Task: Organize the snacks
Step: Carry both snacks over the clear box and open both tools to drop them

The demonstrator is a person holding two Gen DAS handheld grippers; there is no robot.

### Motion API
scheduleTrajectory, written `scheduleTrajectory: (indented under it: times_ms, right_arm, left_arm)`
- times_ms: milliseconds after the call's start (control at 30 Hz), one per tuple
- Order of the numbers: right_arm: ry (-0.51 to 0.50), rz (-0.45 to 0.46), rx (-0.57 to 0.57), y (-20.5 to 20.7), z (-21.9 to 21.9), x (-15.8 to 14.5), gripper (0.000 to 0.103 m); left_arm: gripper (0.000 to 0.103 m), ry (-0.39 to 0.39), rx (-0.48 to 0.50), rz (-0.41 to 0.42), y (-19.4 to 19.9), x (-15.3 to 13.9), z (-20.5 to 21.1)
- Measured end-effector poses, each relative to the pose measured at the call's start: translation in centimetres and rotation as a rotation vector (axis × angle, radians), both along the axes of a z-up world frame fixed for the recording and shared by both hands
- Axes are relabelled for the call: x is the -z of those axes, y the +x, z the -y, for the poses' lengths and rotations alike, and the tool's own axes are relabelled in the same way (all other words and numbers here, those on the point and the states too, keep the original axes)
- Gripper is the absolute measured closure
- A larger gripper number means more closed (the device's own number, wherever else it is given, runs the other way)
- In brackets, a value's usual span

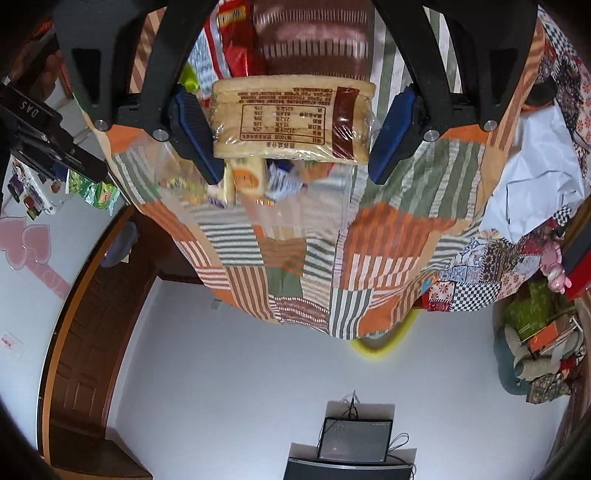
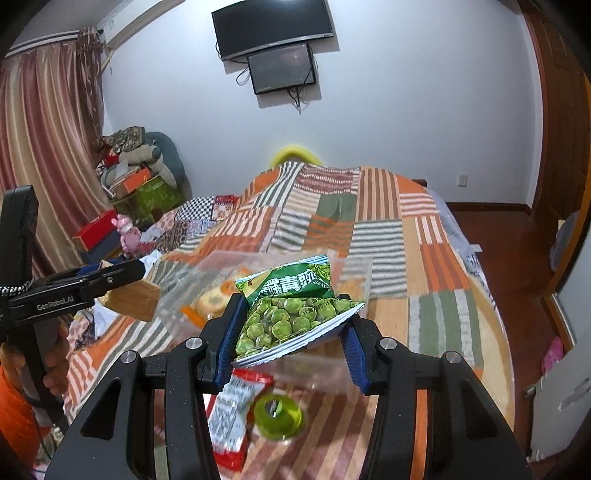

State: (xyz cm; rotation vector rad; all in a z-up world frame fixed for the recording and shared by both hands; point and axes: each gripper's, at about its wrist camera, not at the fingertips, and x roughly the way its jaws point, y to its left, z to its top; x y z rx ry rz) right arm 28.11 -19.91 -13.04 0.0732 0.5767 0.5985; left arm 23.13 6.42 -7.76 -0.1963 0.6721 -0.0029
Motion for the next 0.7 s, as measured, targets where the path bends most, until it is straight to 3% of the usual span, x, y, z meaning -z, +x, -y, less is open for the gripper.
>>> scheduleTrajectory:
  times_ms: [333, 700]
  right_arm:
    - [-0.001, -0.018, 0.000, 3.7, -1.3, 0.0, 0.057]
    - [-0.045, -0.101, -0.006, 7.3, -3.4, 2.6, 0.057]
  left_arm:
    - [0.023, -0.031, -0.002, -0.031, 5.5, 1.0, -1.0]
    - [0.023, -0.013, -0.028, -0.074, 10.0, 3.5, -0.4]
